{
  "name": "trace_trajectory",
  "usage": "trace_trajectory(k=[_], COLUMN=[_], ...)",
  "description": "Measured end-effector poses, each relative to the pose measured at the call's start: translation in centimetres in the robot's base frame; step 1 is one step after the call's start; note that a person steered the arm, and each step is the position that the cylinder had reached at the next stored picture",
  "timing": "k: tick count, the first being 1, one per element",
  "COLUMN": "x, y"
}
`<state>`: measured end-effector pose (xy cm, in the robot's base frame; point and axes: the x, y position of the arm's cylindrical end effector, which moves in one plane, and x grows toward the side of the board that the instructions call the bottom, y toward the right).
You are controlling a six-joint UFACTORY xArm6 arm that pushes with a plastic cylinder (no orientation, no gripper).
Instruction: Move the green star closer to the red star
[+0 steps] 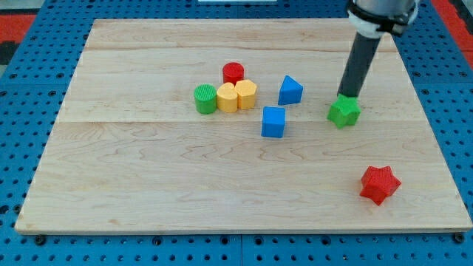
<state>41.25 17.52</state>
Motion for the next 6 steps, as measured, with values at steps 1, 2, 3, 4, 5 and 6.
trace_trajectory(k=[1,2,3,4,5,6], x=[2.4,0.6,-1.1,2.2,5.0,6.6], y=[0.0,0.5,-0.2,-2.3,-2.8,-0.4])
